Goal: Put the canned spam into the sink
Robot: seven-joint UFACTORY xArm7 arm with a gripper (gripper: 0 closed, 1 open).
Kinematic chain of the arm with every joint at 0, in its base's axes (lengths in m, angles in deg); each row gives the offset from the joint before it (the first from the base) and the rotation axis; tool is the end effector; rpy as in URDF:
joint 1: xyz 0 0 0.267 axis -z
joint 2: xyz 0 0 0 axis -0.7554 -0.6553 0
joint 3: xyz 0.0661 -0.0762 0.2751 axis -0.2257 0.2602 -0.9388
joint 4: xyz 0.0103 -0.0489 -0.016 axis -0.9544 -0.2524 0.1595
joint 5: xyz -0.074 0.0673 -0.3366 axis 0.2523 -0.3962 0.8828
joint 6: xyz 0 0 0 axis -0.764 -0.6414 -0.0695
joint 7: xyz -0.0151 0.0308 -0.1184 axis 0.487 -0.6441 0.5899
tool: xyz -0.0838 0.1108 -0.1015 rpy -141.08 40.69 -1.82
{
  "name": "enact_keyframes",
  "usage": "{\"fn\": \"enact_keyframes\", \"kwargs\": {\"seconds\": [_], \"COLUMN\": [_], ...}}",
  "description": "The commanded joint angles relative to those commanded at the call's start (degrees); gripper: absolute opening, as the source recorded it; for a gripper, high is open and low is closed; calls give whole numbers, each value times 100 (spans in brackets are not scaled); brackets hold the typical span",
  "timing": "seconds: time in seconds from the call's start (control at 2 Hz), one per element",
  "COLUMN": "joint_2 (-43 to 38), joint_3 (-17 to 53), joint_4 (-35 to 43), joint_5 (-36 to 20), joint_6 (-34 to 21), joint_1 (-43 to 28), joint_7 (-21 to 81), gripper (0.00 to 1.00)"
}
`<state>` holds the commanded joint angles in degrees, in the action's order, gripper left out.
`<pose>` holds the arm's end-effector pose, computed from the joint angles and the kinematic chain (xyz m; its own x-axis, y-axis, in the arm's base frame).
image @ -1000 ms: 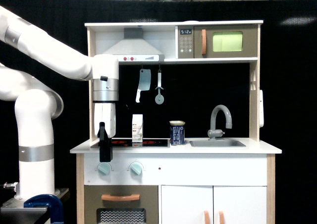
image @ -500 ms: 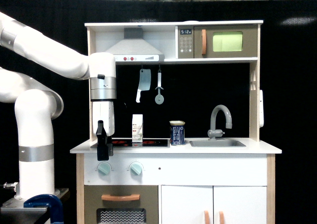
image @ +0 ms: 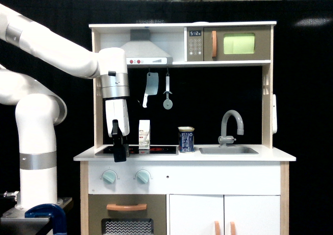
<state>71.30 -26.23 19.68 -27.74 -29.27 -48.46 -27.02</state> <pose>0.2520 -0.0059 0.1429 0.9912 0.0520 0.1220 0.0524 -0.9986 0.0001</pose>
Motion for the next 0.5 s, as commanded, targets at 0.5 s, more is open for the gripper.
{"fn": "enact_keyframes", "kwargs": {"seconds": [0.5], "joint_2": [-1553], "joint_3": [1246], "joint_4": [1363], "joint_5": [69], "joint_6": [548], "joint_1": [-970], "joint_7": [3095], "gripper": [100]}}
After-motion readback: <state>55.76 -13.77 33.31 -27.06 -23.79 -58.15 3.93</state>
